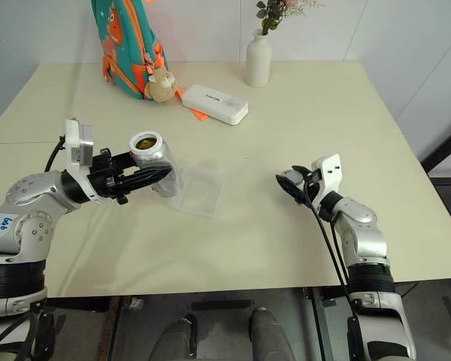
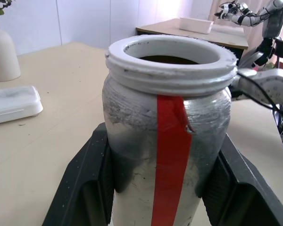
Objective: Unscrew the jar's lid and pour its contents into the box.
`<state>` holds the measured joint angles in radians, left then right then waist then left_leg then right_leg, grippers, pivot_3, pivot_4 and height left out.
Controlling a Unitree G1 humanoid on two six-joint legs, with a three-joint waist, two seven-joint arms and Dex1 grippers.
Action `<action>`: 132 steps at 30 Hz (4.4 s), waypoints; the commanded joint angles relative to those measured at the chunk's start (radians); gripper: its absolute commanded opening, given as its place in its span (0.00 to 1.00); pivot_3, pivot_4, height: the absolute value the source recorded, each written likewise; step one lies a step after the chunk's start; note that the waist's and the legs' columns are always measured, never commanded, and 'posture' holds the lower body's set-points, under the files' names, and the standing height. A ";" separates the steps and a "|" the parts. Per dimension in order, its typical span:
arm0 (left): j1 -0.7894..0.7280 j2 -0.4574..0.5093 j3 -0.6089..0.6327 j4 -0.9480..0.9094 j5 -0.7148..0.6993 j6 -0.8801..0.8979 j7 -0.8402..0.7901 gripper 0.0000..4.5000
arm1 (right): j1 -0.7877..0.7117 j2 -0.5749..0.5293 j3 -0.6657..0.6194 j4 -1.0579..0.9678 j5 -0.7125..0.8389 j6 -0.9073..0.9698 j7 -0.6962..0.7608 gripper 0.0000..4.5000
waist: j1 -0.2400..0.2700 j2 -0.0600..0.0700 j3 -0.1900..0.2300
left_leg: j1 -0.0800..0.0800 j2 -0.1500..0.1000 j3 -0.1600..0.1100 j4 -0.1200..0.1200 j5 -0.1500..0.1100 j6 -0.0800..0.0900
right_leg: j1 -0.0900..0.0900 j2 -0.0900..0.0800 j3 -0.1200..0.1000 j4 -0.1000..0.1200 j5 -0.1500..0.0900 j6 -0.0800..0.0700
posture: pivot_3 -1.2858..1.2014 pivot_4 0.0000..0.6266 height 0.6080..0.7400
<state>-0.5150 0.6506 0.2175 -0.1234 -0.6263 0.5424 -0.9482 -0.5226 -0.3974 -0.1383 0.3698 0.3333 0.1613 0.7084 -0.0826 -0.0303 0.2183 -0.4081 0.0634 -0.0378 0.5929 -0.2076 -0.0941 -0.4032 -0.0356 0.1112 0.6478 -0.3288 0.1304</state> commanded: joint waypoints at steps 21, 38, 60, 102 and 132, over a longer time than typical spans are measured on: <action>-0.309 0.080 -0.047 0.456 0.157 -0.175 -0.081 0.43 | -0.005 -0.242 0.019 -0.739 0.318 0.431 0.162 0.99 | 0.008 0.000 0.000 | 0.001 0.001 -0.001 0.002 0.000 0.000 | 0.001 0.002 0.001 0.002 0.000 0.000 | 0.52 0.24 1.00; -0.293 0.058 -0.331 0.396 0.877 -0.810 0.431 0.43 | 0.054 -0.198 0.027 -0.737 0.262 0.398 0.066 0.99 | 0.030 0.000 0.000 | -0.001 0.001 -0.001 0.002 0.000 0.000 | 0.000 0.002 0.001 0.000 0.000 0.000 | 0.52 0.24 1.00; -0.529 0.202 -0.826 0.571 2.104 -1.003 1.752 0.43 | 0.038 -0.109 0.047 -0.704 0.239 0.377 -0.003 0.99 | 0.056 0.000 0.000 | -0.006 0.001 0.004 0.004 -0.001 0.001 | -0.008 0.002 0.005 0.003 0.002 0.003 | 0.52 0.24 1.00; -0.347 0.081 0.177 0.991 0.384 -0.414 0.678 0.43 | -0.059 -0.242 0.132 -0.520 0.177 0.246 0.340 0.99 | 0.025 0.000 -0.001 | -0.002 0.002 0.002 0.019 -0.001 0.001 | -0.002 0.005 0.005 0.014 0.003 0.004 | 0.52 0.24 1.00; -0.061 0.059 0.277 0.876 0.272 -0.590 0.552 1.00 | -0.068 -0.203 0.147 -0.548 0.178 0.272 0.302 1.00 | 0.029 -0.001 -0.001 | -0.003 0.002 0.002 0.018 -0.001 0.001 | -0.003 0.005 0.005 0.012 0.004 0.003 | 0.52 0.24 1.00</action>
<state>-0.6025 0.6866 0.4805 0.8539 -0.3373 -0.0625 -0.3842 -0.5780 -0.5994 0.0318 -0.1450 0.4948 0.4371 1.0113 -0.0540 -0.0312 0.2173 -0.4110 0.0656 -0.0356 0.6109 -0.2083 -0.0930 -0.4058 -0.0310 0.1160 0.6603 -0.3251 0.1336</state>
